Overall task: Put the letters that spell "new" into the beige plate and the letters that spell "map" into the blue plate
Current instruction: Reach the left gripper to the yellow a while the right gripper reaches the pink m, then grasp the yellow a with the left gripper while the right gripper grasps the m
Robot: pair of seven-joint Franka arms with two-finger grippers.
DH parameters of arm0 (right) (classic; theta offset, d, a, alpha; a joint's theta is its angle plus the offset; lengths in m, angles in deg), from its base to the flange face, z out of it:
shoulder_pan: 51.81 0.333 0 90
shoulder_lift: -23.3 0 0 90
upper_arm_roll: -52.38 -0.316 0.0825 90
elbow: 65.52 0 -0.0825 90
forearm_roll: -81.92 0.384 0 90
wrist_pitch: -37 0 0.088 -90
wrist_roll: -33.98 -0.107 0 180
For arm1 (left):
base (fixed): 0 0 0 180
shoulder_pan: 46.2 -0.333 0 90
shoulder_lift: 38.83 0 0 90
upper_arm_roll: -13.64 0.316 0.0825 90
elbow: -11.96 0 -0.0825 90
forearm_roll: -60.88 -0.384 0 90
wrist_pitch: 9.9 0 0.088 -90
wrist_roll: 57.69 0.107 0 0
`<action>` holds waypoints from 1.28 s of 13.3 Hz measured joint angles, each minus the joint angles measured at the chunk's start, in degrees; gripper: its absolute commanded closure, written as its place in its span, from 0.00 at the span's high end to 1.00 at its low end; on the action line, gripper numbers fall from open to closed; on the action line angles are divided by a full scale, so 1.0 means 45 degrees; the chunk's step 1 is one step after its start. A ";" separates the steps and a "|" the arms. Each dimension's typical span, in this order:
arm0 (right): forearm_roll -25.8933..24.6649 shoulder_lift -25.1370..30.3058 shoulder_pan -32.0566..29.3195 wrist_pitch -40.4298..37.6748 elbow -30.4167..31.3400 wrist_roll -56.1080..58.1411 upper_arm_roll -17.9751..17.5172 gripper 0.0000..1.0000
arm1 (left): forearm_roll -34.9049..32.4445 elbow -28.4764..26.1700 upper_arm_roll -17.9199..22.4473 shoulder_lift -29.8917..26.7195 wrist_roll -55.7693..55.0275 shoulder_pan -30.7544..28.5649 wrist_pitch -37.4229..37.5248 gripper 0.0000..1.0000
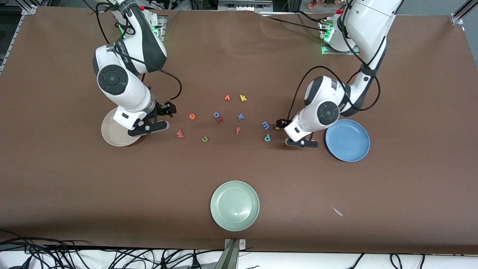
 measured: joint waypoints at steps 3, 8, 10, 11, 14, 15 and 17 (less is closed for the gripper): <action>-0.0008 -0.0185 0.0203 0.1941 0.1209 0.0026 -0.0003 1.00 | -0.0009 -0.0021 0.0003 0.0452 -0.0386 0.0434 -0.0702 0.97; -0.0017 -0.1447 0.0615 0.3564 0.1532 0.0272 -0.0001 1.00 | -0.0743 0.0003 0.0050 0.0509 -0.0378 0.0422 -0.0740 0.90; -0.0025 -0.1850 0.0684 0.4034 0.1574 0.0409 -0.0002 1.00 | -0.0766 0.0002 0.0045 0.0572 -0.0378 0.0433 -0.0740 0.86; -0.0025 -0.2037 0.0696 0.4276 0.1581 0.0669 -0.0002 1.00 | -0.0776 0.0003 0.0042 0.0620 -0.0378 0.0446 -0.0740 0.82; -0.0025 -0.2542 0.0711 0.4853 0.1591 0.1072 -0.0002 1.00 | -0.0785 0.0003 0.0036 0.0723 -0.0377 0.0567 -0.0744 0.78; -0.0025 -0.2663 0.0720 0.4897 0.1593 0.1192 -0.0002 1.00 | -0.0786 0.0006 0.0034 0.0723 -0.0377 0.0629 -0.0747 0.66; -0.0025 -0.2883 0.0736 0.4955 0.1595 0.1477 -0.0002 1.00 | -0.0808 0.0007 0.0043 0.0721 -0.0378 0.0673 -0.0747 0.46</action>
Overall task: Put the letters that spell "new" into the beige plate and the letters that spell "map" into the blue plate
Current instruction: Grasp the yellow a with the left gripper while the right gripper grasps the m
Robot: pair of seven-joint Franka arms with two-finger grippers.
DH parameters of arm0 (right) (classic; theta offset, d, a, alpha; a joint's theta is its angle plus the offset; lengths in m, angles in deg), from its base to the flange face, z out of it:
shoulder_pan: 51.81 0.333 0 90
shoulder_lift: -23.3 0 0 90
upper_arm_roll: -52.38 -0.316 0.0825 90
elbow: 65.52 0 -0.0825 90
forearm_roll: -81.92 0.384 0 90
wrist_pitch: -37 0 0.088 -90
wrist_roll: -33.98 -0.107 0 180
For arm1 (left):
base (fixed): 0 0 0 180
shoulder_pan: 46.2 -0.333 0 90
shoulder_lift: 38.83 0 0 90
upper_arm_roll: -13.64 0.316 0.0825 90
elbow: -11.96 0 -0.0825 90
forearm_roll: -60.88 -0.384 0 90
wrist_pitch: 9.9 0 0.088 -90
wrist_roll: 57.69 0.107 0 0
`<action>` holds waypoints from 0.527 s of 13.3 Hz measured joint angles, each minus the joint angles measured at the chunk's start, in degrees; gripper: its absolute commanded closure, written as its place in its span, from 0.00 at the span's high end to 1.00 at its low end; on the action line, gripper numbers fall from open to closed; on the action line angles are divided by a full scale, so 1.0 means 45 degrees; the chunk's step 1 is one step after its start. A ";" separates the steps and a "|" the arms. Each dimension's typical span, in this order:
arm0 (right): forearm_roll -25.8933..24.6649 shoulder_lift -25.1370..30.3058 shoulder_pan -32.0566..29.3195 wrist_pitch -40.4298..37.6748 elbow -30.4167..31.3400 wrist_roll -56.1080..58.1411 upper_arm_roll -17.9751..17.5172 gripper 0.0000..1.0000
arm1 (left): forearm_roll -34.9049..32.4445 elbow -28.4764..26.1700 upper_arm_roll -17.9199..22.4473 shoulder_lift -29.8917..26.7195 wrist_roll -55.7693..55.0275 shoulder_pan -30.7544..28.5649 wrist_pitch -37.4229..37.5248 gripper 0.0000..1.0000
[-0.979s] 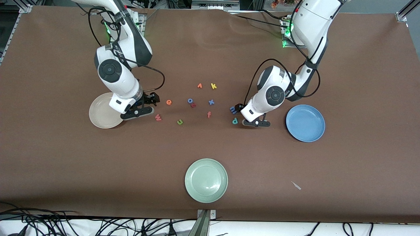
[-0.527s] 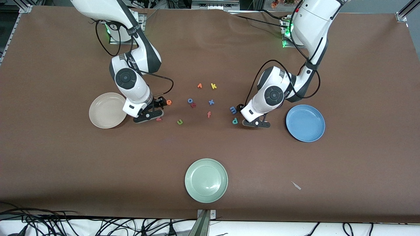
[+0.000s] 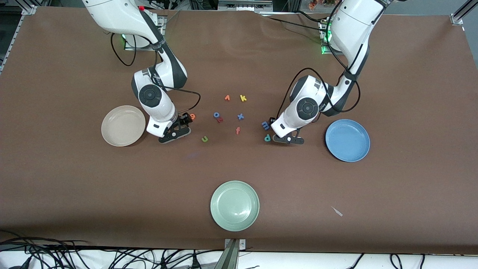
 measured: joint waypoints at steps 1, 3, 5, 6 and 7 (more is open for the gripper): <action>0.0000 -0.0107 0.0003 0.0061 0.0000 0.0099 0.0000 0.99 | -0.0011 -0.0001 0.0019 0.0000 -0.0031 -0.0001 0.0004 0.42; 0.0000 -0.0225 0.0007 0.0209 -0.0001 0.0152 0.0000 0.97 | -0.0011 0.0003 0.0017 0.0008 -0.0547 0.0016 0.0008 0.25; 0.0000 -0.0310 0.0015 0.0353 -0.0001 0.0168 -0.0001 0.91 | -0.0016 0.0050 0.0004 -0.0002 -0.0973 0.0125 0.0000 0.20; 0.0000 -0.0354 0.0017 0.0476 -0.0002 0.0170 -0.0001 0.83 | -0.0016 0.0055 0.0009 0.0001 -0.1036 0.0166 0.0003 0.20; 0.0000 -0.0407 0.0020 0.0545 -0.0002 0.0171 -0.0002 0.78 | -0.0016 0.0056 0.0015 0.0002 -0.1051 0.0171 0.0006 0.20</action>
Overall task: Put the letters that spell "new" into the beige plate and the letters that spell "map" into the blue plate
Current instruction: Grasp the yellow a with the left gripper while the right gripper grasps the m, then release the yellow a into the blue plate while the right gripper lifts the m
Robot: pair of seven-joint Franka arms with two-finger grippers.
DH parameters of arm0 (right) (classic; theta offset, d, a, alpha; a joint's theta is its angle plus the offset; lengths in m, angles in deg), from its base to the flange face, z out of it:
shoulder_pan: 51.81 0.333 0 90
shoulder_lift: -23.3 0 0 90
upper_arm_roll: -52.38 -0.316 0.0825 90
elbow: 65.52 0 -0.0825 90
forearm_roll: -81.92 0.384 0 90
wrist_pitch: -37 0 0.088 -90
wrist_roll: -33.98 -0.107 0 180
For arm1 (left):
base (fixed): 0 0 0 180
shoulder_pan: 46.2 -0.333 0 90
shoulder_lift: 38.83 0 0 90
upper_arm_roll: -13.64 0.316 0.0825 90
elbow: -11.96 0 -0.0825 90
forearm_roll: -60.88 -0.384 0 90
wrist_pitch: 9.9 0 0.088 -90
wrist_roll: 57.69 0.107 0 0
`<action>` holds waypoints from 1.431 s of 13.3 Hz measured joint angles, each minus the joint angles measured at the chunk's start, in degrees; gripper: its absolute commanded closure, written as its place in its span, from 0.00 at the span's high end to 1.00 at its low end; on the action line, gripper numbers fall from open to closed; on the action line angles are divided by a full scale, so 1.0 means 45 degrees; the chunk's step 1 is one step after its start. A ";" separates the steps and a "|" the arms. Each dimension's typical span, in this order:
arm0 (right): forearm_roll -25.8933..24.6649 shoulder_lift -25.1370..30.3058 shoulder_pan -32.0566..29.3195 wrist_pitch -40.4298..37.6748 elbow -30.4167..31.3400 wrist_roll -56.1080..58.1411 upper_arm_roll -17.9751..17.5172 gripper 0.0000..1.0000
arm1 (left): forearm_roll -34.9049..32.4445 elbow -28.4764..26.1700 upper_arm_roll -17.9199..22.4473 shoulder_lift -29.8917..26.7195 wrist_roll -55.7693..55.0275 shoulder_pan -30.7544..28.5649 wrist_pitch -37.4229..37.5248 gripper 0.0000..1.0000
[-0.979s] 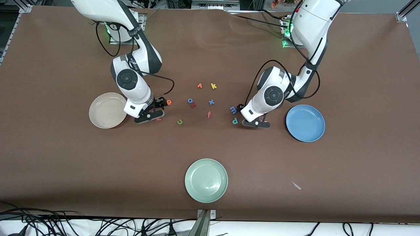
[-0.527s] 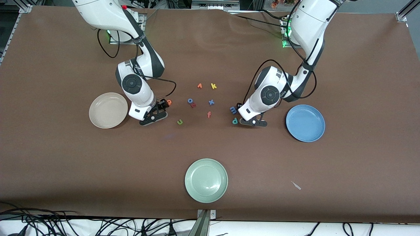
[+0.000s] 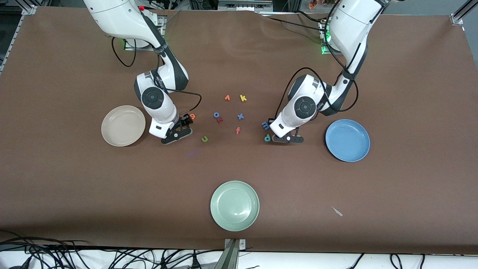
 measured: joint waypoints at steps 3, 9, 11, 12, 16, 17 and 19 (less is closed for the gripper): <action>0.0006 -0.0080 0.0017 0.0103 0.0000 0.0000 -0.0033 0.73 | 0.0000 0.0020 0.0009 0.0002 -0.0010 0.0000 0.0059 0.19; 0.0012 -0.0080 -0.0009 0.0233 -0.0147 -0.0002 -0.0025 0.69 | -0.0886 0.1292 0.0303 -0.0027 0.0017 -0.0843 0.3382 0.14; 0.0012 -0.0080 -0.0013 0.0233 -0.0169 -0.0002 -0.0024 0.66 | -0.1079 0.1567 0.0312 -0.0074 0.0758 -0.1698 0.4369 0.14; 0.0012 -0.0080 -0.0017 0.0233 -0.0170 -0.0002 -0.0023 0.66 | -0.1080 0.1600 0.0320 -0.0108 0.1223 -0.2131 0.4736 0.14; 0.0013 -0.0083 -0.0023 0.0233 -0.0170 -0.0002 -0.0021 0.62 | -0.1082 0.1611 0.0339 -0.0293 0.3085 -0.3837 0.5475 0.14; 0.0031 -0.0086 -0.0024 0.0233 -0.0170 -0.0002 -0.0022 0.62 | -0.1083 0.1611 0.0343 -0.0313 0.3347 -0.4098 0.5555 0.14; 0.0176 -0.0133 -0.0031 0.0234 -0.0202 -0.0002 -0.0021 0.62 | -0.1687 0.1610 0.0354 -0.0319 0.3595 -0.4334 0.5684 0.14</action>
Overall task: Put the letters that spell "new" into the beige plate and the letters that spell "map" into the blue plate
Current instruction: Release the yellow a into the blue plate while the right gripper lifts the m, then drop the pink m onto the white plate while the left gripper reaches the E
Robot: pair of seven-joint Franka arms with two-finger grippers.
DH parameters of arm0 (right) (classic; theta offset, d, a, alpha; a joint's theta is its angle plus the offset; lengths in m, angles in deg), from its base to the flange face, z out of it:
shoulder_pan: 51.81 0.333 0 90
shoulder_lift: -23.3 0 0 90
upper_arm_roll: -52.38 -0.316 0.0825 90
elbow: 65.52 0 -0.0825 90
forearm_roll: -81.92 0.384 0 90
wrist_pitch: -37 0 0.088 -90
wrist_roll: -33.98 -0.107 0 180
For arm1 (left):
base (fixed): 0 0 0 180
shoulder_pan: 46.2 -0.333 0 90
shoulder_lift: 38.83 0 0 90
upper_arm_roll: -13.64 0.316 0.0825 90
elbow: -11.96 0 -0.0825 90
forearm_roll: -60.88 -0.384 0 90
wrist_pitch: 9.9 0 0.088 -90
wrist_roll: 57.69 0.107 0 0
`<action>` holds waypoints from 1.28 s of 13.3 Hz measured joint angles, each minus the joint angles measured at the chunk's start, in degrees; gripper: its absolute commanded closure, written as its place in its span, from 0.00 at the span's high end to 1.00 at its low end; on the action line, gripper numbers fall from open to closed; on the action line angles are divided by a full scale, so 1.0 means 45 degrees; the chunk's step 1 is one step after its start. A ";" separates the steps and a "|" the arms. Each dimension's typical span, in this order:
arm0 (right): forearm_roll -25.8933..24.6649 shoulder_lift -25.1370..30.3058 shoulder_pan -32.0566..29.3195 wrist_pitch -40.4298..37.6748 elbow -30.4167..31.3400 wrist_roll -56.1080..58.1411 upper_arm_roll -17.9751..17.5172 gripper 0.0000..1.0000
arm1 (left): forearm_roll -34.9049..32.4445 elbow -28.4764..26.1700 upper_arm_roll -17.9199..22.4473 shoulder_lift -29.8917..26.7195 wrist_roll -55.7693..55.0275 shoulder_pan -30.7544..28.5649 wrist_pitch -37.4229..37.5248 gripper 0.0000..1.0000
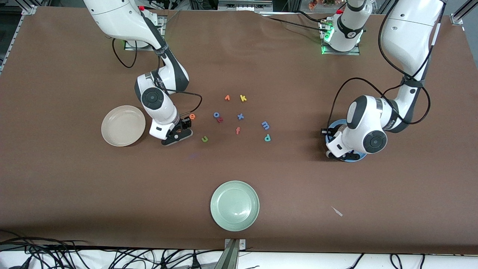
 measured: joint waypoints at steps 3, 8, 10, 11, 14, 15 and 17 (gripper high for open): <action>0.0033 -0.0120 -0.0001 0.0005 -0.0106 0.0000 0.0000 0.53 | -0.0970 -0.0001 0.0019 0.0000 0.0186 -0.0209 0.0065 0.41; 0.0050 -0.0120 -0.0012 0.0009 -0.0151 -0.0001 0.0013 0.27 | -0.1074 -0.0023 -0.0036 0.0001 0.1128 -0.0603 0.0077 1.00; 0.0283 -0.0119 -0.0019 0.0009 -0.0186 -0.0019 0.0020 0.23 | -0.0920 -0.0025 -0.0462 0.0001 0.0588 -0.0511 0.0080 1.00; 0.0530 -0.0121 -0.0017 0.0009 -0.0208 -0.0018 0.0016 0.22 | -0.0859 -0.0025 -0.0816 0.0001 -0.0170 -0.0445 0.0080 1.00; 0.1005 -0.0105 -0.0011 -0.0133 -0.0550 -0.0019 0.0009 0.22 | -0.0732 0.0038 -0.2111 0.0001 -0.2902 -0.0262 0.0056 1.00; 0.1142 -0.0071 -0.0013 -0.0471 -0.0746 -0.0021 0.0031 0.22 | -0.0672 0.0112 -0.2394 0.0012 -0.3555 -0.0113 0.0044 1.00; 0.1400 0.0038 -0.0025 -0.1659 -0.1231 -0.0022 0.0228 0.23 | -0.0034 0.0527 -0.2536 0.0192 -0.4733 0.0574 -0.0026 1.00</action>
